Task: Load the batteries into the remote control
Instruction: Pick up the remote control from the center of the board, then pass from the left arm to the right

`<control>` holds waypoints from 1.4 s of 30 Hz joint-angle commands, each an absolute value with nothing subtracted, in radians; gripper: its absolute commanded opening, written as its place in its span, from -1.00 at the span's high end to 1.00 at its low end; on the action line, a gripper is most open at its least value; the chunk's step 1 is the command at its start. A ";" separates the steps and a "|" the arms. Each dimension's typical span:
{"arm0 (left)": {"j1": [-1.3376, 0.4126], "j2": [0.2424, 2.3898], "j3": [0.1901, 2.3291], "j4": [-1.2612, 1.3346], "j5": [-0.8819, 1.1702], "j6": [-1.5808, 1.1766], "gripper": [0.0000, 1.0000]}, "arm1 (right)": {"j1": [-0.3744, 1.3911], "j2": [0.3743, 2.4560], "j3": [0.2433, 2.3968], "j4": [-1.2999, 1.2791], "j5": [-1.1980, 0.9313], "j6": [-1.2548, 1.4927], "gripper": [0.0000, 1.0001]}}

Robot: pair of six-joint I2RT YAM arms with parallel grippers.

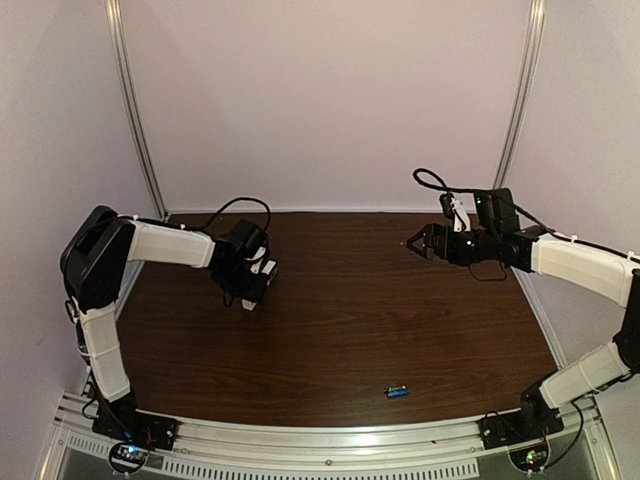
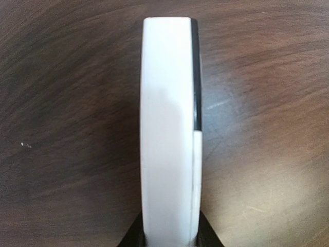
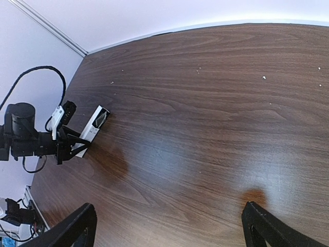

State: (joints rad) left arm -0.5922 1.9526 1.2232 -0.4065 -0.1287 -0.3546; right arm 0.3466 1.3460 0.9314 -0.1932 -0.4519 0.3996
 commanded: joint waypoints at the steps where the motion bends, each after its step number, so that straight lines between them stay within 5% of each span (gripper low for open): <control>1: -0.620 1.829 1.223 -0.371 0.010 -0.333 0.67 | 0.340 1.361 0.970 -0.173 -0.564 0.435 -0.99; 7: -0.693 1.608 1.119 -0.197 0.139 -0.280 0.82 | 0.365 1.353 0.979 -0.123 -0.697 0.462 -0.99; 14: -0.886 1.475 1.105 -0.116 -0.126 -0.107 0.83 | 0.441 1.319 0.987 0.028 -0.805 0.583 -0.95; 25: -1.089 1.482 1.146 -0.025 -0.309 0.039 0.90 | 0.570 1.314 1.066 0.061 -0.828 0.574 -0.77; 34: -1.128 1.486 1.149 -0.009 -0.366 0.060 0.90 | 0.612 1.339 1.100 0.022 -0.829 0.559 -0.34; 42: -1.174 1.506 1.158 0.035 -0.449 0.155 0.91 | 0.638 1.395 1.142 0.007 -0.845 0.554 -0.27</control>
